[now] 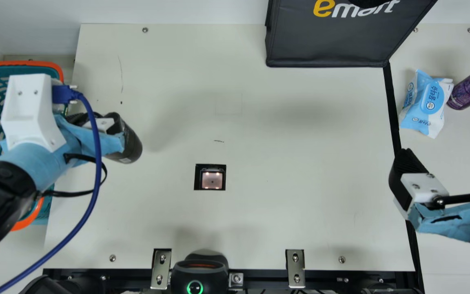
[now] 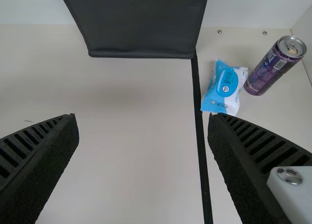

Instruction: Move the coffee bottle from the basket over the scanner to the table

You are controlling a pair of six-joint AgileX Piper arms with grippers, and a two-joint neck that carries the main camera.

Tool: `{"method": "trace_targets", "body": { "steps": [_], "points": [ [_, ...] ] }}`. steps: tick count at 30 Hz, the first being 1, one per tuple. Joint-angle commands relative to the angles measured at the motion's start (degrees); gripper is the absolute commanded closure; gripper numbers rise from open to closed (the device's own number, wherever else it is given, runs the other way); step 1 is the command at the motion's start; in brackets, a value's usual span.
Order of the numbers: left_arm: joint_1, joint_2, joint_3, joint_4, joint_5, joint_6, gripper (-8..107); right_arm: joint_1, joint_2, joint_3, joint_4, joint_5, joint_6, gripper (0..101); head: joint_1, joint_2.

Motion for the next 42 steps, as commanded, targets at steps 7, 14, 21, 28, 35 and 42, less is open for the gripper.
{"method": "trace_targets", "body": {
  "steps": [7,14,21,28,35,42],
  "points": [
    [-9.78,0.08,-1.04,2.62,5.69,-8.79,107,0.0,0.0,0.0,0.0,0.0,0.0,6,-1.75,0.09],
    [-18.47,2.13,-2.78,4.55,8.72,-16.67,107,0.0,0.0,0.0,0.0,0.0,0.0,6,-1.75,0.09],
    [-26.25,5.36,-5.17,6.29,10.71,-23.9,107,0.0,0.0,0.0,0.0,0.0,0.0,6,-1.75,0.09],
    [-32.21,8.46,-7.53,7.42,12.1,-29.08,107,0.0,0.0,0.0,0.0,0.0,0.0,6,-1.75,0.09],
    [-36.97,10.78,-8.64,8.16,13.14,-33.0,107,0.0,0.0,0.0,0.0,0.06,0.0,6,-1.75,0.09],
    [-40.65,12.06,-9.19,8.76,14.32,-35.99,107,0.0,0.0,0.0,0.0,0.06,0.0,6,-1.75,0.09]
  ]
}}
